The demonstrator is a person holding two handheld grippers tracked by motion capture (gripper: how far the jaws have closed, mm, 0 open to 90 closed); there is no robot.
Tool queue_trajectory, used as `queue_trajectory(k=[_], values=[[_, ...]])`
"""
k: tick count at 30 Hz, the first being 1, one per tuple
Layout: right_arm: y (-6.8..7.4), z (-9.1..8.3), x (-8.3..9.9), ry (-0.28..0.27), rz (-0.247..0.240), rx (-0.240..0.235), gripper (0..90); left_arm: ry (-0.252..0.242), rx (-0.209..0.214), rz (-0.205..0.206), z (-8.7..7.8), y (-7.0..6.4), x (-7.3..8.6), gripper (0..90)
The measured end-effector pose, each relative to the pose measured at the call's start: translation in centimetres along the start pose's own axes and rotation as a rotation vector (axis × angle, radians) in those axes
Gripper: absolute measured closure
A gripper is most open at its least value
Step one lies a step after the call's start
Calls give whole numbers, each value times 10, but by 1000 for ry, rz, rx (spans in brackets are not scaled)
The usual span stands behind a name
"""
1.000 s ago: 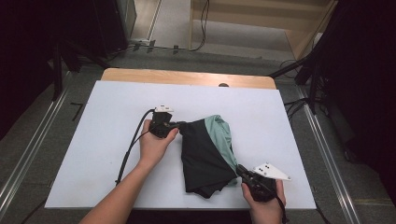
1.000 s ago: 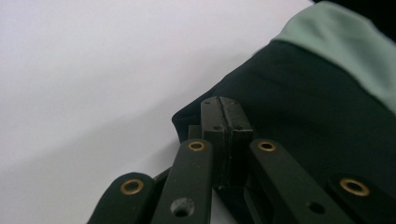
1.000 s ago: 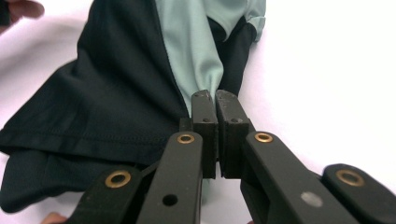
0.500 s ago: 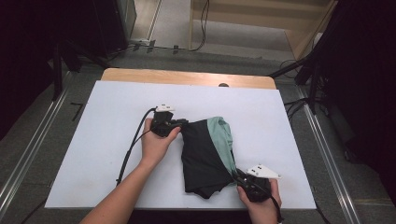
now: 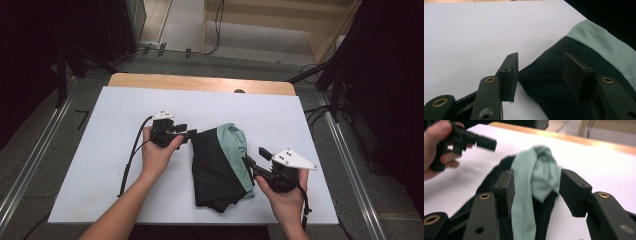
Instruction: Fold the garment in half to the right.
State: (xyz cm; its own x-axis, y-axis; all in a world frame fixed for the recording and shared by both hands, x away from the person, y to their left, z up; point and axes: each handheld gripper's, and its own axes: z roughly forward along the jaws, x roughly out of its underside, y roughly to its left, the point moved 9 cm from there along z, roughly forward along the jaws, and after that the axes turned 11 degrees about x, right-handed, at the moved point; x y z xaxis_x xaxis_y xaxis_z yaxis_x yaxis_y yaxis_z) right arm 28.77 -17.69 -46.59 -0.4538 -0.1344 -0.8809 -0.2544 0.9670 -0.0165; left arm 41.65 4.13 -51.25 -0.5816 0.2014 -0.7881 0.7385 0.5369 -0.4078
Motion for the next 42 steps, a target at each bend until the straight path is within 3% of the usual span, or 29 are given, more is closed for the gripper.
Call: queue_trajectory(k=[5,7,10,14,16,18,21,22,25,28,32,34,38,40,42], values=[[7,34,-22,29,-14,-10,455,24,-31,-58,4,9,5,448],[9,47,-26,38,-6,-21,457,29,-23,-69,5,11,7,434],[13,68,-26,73,-1,-40,457,29,-20,-66,5,11,8,431],[12,93,-19,115,10,-20,459,16,-7,-69,9,8,8,425],[11,102,-15,131,14,-12,509,22,-5,-73,13,7,10,417],[13,107,-10,152,18,-38,606,35,-15,-78,17,8,14,412],[13,110,-3,172,4,-36,846,43,-8,-98,22,9,18,404],[11,110,-3,165,15,-43,871,42,-10,-96,23,8,18,420],[4,102,-6,116,52,-48,881,25,9,-103,22,4,15,495],[-4,96,-7,82,73,-41,881,6,44,-113,23,0,13,505],[-11,98,3,98,80,-25,881,-2,102,-138,29,-4,15,440],[-12,101,9,110,78,-15,881,-3,105,-146,32,-5,15,407],[-15,104,16,117,73,17,881,5,118,-202,38,-6,15,407],[-16,105,17,119,68,21,881,25,114,-217,41,-5,16,471],[-17,106,20,132,54,30,882,47,110,-212,43,-6,16,645]])
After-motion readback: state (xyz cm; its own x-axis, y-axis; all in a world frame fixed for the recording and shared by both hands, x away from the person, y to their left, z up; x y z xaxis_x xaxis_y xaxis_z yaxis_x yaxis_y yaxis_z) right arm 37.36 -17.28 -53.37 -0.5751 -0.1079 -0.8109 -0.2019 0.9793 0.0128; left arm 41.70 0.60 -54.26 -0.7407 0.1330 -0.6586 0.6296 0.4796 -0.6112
